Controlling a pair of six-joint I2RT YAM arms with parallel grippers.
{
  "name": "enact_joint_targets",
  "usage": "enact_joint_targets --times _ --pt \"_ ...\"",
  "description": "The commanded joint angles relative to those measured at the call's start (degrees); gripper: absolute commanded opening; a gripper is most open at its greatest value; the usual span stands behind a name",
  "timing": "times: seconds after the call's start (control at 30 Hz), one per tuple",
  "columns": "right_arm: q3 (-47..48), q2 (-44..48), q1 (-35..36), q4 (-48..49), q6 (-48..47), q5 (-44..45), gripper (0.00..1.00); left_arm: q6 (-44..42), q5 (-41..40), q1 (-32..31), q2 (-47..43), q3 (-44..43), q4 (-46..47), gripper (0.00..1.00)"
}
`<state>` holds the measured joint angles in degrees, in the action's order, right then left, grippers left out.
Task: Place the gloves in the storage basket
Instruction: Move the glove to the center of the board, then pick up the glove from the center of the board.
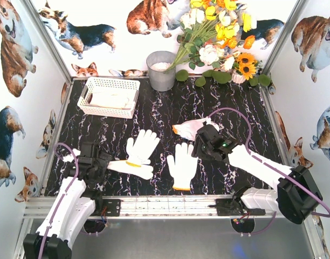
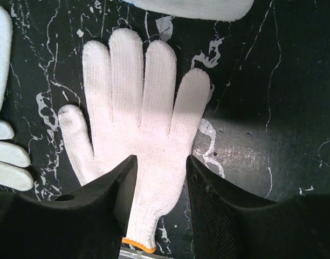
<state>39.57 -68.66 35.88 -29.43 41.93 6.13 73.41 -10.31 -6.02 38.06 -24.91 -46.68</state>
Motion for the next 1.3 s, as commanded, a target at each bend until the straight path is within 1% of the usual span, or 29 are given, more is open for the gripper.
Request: enact_joint_targets --times 0.0,0.07,0.17,0.27,0.4,0.5,0.6,0.67,0.73,0.83,0.9,0.93,1.0,1.07,1.13,1.2,1.27 --pt "-0.7 2.4 -0.2 2.4 -1.0 -0.8 0.44 5.7 4.8 0.2 1.2 3.2 5.4 0.71" --pt "-1.0 2.9 -0.2 2.1 -1.2 -1.0 0.44 5.9 5.5 0.2 2.5 4.3 7.4 0.70" --pt "-1.3 3.9 -0.2 1.4 -1.5 -1.2 0.44 5.8 5.2 0.2 4.2 5.1 10.0 0.64" --pt "-1.7 4.2 -0.2 1.0 -1.4 -1.2 0.44 5.5 4.1 0.2 5.4 4.5 10.7 0.49" --pt "-2.6 7.5 -0.2 0.9 -0.8 -0.2 0.44 4.6 1.4 0.2 4.5 2.0 7.8 0.31" --pt "-3.5 9.4 -0.2 1.5 -0.2 1.0 0.44 3.6 -2.7 0.3 2.1 -1.6 3.8 0.17" --pt "-4.3 11.7 -0.2 2.8 0.2 1.7 0.45 1.0 -8.3 0.2 -0.6 -7.0 -0.3 0.06" --pt "-4.3 13.4 -0.2 3.1 0.3 1.5 0.46 -3.0 -11.5 0.3 -1.6 -11.2 -1.8 0.02" --pt "-4.3 15.0 -0.2 3.8 0.0 0.6 0.49 -7.7 -13.5 0.3 -1.4 -16.3 -2.5 0.00" --pt "-4.5 17.3 -0.2 6.3 -1.7 -2.4 0.55 -16.8 -12.6 0.3 0.7 -23.2 -1.3 0.00" --pt "-4.5 18.4 -0.2 8.5 -3.3 -5.5 0.58 -24.1 -8.5 0.3 2.3 -26.5 1.7 0.00" --pt "-4.4 18.6 -0.2 9.7 -4.3 -7.3 0.59 -28.5 -5.3 0.3 2.9 -27.7 3.9 0.00" --pt "-4.1 18.8 -0.2 12.2 -5.9 -11.7 0.60 -37.7 3.8 0.3 3.5 -29.4 9.3 0.00" --pt "-3.5 18.6 -0.2 15.1 -6.8 -16.1 0.60 -44.2 14.1 0.3 3.7 -30.2 14.2 0.00" --pt "-2.6 18.1 -0.2 17.3 -7.9 -21.0 0.61 -48.9 23.9 0.3 4.4 -30.6 18.4 0.05" --pt "-1.7 17.5 -0.2 18.9 -8.1 -25.1 0.61 -51.6 33.2 0.2 5.9 -31.3 20.5 0.12" --pt "-1.0 17.3 -0.2 20.6 -7.6 -28.1 0.61 -53.1 41.8 0.1 8.2 -31.7 22.1 0.13"
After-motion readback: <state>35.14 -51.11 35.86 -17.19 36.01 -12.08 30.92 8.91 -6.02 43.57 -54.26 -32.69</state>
